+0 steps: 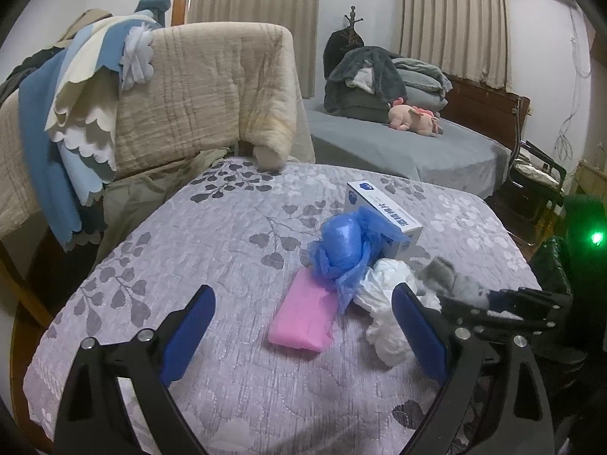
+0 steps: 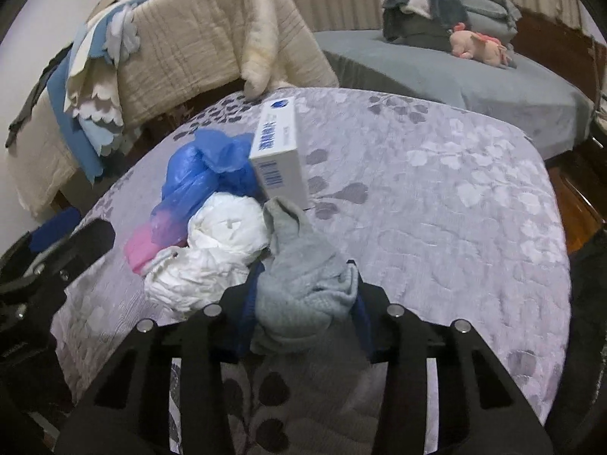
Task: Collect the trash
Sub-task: 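Grasp the grey sock with the right tool while the left tool approaches the white tissue, then grasp the white crumpled tissue with the left tool while the right tool holds the sock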
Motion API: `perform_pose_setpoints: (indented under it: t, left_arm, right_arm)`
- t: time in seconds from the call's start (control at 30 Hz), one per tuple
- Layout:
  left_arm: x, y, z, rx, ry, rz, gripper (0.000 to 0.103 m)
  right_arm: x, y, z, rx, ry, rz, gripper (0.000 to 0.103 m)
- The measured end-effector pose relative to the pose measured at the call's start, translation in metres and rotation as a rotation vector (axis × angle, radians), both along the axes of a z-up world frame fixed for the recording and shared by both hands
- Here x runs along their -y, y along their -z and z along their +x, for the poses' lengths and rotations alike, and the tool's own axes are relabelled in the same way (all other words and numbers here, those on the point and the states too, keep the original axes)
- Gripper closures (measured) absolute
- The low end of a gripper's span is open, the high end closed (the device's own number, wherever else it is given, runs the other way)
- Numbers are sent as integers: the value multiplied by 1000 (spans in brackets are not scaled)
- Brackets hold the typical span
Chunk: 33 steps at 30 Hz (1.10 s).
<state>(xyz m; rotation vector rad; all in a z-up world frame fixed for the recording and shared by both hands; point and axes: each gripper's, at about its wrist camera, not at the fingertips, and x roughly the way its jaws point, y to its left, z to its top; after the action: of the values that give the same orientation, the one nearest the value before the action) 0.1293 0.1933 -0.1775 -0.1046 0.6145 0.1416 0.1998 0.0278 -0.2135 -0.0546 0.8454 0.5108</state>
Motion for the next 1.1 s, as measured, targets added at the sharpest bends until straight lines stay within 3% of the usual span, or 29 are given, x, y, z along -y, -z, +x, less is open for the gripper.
perform_pose_setpoints:
  t: [0.23, 0.6, 0.8, 0.87, 1.1]
  left_arm:
    - [20, -1, -1, 5, 44, -10, 12]
    - [58, 18, 16, -44, 131, -16, 30]
    - [66, 27, 23, -90, 155, -18, 48]
    - [67, 29, 24, -102, 157, -21, 61]
    - [66, 21, 16, -84, 136, -38, 73]
  right_arm:
    - [35, -13, -3, 23, 55, 7, 62]
    - [72, -19, -6, 26, 108, 11, 62]
    - [75, -19, -7, 26, 111, 14, 62]
    - [75, -19, -7, 28, 109, 13, 62]
    - [76, -29, -13, 40, 105, 26, 62]
